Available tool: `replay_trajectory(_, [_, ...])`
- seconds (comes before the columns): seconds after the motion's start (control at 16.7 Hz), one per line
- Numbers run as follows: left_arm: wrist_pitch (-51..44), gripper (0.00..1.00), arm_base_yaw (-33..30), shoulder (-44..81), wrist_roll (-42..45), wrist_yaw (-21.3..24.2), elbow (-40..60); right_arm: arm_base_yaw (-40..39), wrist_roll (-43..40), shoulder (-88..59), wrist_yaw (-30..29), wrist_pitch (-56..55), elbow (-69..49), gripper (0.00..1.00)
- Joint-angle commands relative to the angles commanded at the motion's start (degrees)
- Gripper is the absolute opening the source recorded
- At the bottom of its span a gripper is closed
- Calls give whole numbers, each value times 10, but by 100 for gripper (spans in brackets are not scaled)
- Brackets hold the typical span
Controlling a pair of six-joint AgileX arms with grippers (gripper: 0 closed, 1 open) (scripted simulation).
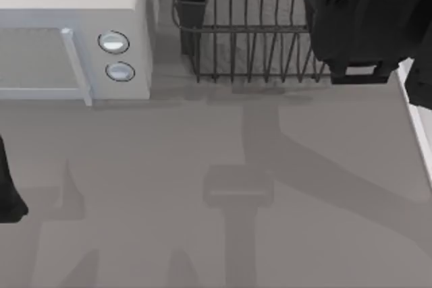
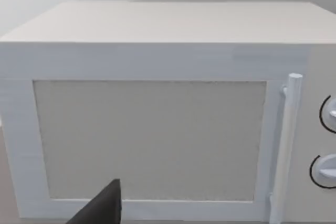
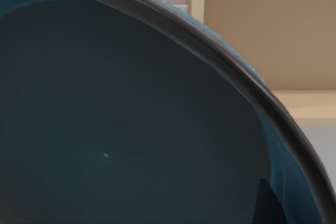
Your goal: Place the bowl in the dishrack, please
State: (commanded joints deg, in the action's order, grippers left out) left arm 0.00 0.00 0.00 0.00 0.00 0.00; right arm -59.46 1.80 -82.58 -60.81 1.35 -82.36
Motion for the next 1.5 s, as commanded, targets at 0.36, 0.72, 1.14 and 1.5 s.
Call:
replay_trajectory(0.36, [0,100,0,0,0,0,0,32,-2,-43,36,-35,12,0])
replay_trajectory(0.72, [0,100,0,0,0,0,0,121,-4,-201,123,-242,25,0])
replay_trajectory(1.14, [0,100,0,0,0,0,0,232,-8,-345,226,-414,60,0])
replay_trajectory(1.5, [0,100,0,0,0,0,0,232,-8,-346,227,-415,60,15])
